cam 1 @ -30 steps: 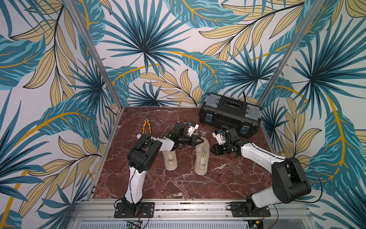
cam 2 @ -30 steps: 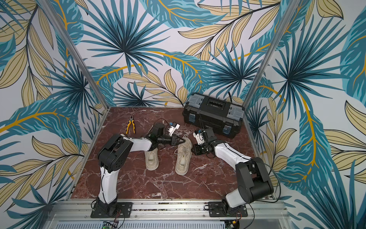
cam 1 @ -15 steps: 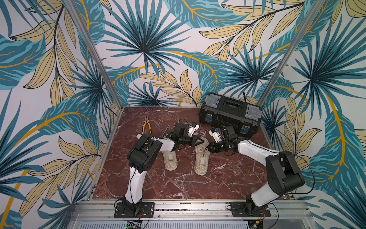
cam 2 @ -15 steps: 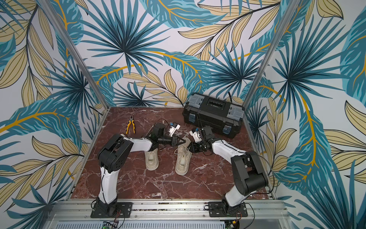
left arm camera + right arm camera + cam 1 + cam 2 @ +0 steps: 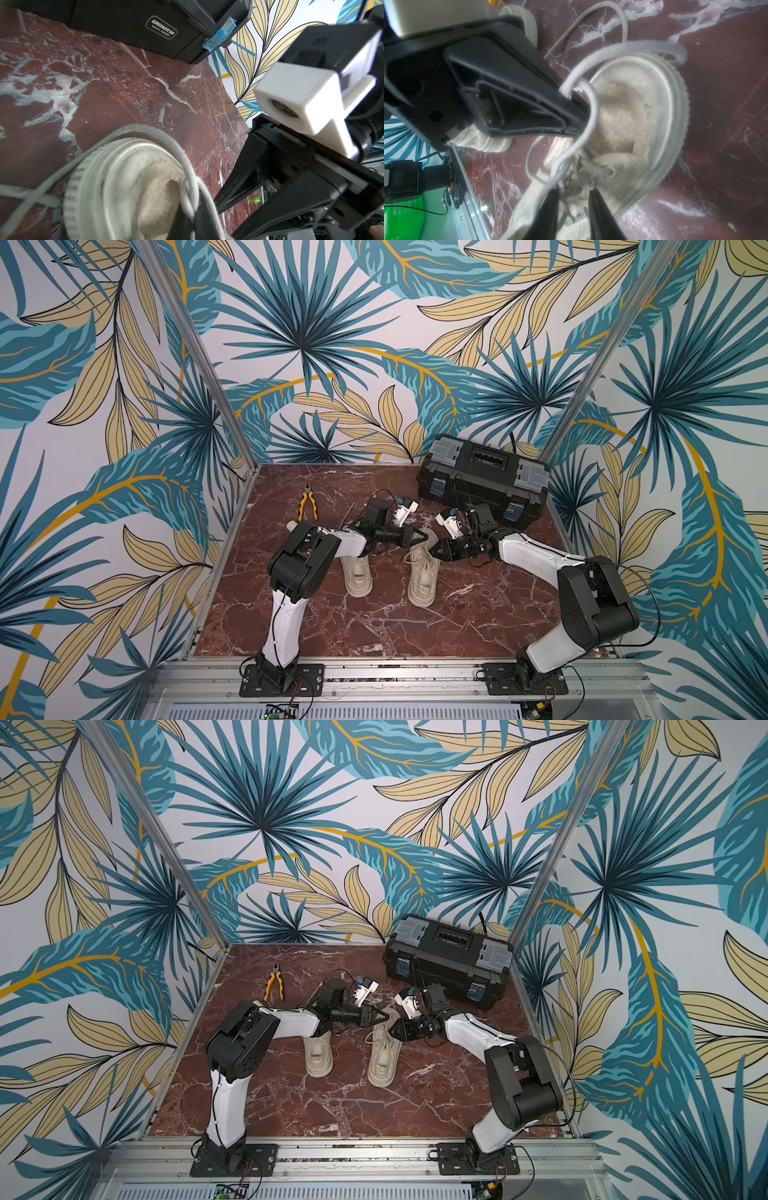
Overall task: Tie the shoes
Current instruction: Cross the shoelace with the shoelace.
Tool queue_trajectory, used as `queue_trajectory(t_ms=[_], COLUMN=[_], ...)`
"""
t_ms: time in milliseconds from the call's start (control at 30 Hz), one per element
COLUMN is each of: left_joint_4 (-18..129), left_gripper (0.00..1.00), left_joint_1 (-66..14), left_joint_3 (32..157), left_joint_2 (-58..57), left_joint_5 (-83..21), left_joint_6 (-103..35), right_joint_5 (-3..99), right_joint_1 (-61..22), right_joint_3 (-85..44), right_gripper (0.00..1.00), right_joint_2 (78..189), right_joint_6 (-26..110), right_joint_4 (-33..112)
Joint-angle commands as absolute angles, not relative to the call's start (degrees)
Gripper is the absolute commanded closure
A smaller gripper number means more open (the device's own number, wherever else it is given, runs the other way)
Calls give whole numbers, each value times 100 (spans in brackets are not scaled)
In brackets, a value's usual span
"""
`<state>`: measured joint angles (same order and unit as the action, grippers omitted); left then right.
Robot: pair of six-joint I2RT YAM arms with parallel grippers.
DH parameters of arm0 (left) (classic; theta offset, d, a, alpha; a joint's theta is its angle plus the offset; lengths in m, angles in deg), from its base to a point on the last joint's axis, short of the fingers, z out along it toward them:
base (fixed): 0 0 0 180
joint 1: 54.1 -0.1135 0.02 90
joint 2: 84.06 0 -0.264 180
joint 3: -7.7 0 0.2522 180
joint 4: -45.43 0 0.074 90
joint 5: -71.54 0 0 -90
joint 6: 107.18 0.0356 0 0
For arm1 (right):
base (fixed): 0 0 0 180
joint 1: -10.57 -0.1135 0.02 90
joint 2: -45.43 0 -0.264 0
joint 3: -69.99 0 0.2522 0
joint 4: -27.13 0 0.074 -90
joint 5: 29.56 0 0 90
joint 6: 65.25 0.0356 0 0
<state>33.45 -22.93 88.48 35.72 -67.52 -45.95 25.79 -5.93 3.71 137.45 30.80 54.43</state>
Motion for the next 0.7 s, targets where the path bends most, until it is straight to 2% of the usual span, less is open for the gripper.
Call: queue_trajectory(t_ms=[0, 367, 500, 667], left_joint_4=[3419, 3436, 3445, 3451], left_gripper=[98, 98, 98, 96], left_joint_1=[-2272, -2264, -2263, -2264], left_joint_3=[8870, 8878, 8885, 8851], left_joint_2=[3374, 3369, 3362, 3303], left_joint_5=[-6759, -6764, -6761, -6722], left_joint_6=[-4486, -4471, -4459, -4434], right_joint_5=[2327, 2312, 2291, 2540], right_joint_1=[-605, -683, -690, -681], right_joint_3=[384, 307, 307, 322], right_gripper=[72, 73, 80, 95], right_joint_2=[13819, 14083, 14011, 13726], right_joint_6=[3135, 3173, 3194, 3120], right_joint_4=[5397, 5398, 5392, 5574])
